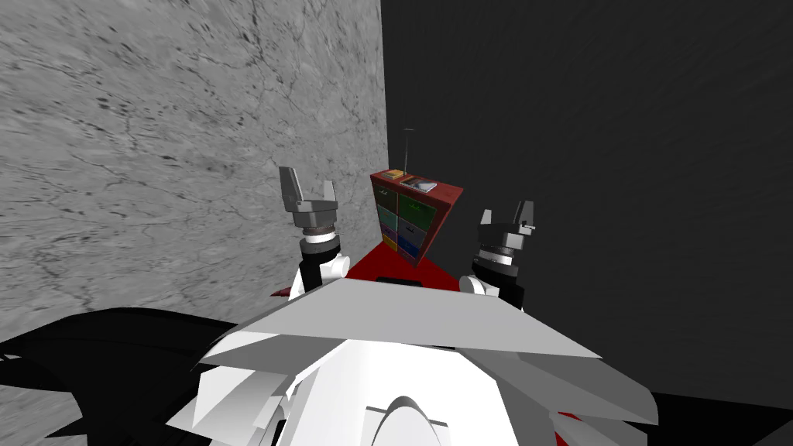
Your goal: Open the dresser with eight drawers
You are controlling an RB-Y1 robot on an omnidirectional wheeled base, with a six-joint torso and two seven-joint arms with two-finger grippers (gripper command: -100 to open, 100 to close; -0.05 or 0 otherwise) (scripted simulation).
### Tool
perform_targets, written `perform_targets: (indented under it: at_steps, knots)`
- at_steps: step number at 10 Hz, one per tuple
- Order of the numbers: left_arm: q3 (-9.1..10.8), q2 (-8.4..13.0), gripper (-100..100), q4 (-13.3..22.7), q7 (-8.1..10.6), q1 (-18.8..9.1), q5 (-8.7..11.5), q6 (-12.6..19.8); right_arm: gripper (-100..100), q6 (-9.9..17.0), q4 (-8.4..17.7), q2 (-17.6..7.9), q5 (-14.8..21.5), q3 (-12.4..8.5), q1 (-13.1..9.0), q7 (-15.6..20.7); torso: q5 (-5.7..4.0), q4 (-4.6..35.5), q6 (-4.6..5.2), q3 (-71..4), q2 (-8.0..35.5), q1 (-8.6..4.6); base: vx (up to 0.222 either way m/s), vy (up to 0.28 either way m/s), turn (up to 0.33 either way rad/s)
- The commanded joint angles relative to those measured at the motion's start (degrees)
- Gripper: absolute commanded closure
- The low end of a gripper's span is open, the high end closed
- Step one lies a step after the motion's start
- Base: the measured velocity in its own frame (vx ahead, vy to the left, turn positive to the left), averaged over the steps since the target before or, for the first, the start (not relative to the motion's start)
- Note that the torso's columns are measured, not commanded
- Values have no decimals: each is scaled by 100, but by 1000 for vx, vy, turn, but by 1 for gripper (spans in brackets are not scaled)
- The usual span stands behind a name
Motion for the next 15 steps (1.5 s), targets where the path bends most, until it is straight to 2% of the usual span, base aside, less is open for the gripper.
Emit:
perform_targets:
  at_steps: [1, 9, 10, 12, 15]
  knots:
    - [0, 0, 0, 0, 0, 0, 0, 0, 0, 0, 0, 0, 0, 0, 0, 0, 0, 235, 0, -467, 232, 0, 0, 0, 0]
    - [0, 0, 0, -2, 0, 0, 0, 0, 0, -1, -2, 0, 0, 0, 0, 0, 0, 3537, 0, -7073, 3539, 0, 0, 0, 0]
    - [0, 0, 0, -2, 0, 0, 0, 0, -100, 132, 86, -261, 100, 0, -44, 60, 0, 3960, 0, -7919, 3962, 0, 0, 29, 26]
    - [-1, -1, 0, 1, 0, 0, 0, 0, -100, 320, 202, -512, 244, 1, -105, 148, 4, 4206, -1, -8424, 4210, 14, -7, 65, 51]
    - [-1, -1, 0, 1, 0, 0, 0, 0, -100, 716, 427, -925, 549, 2, -231, 333, 2, 4228, 0, -8457, 4228, 6, 1, 96, 52]
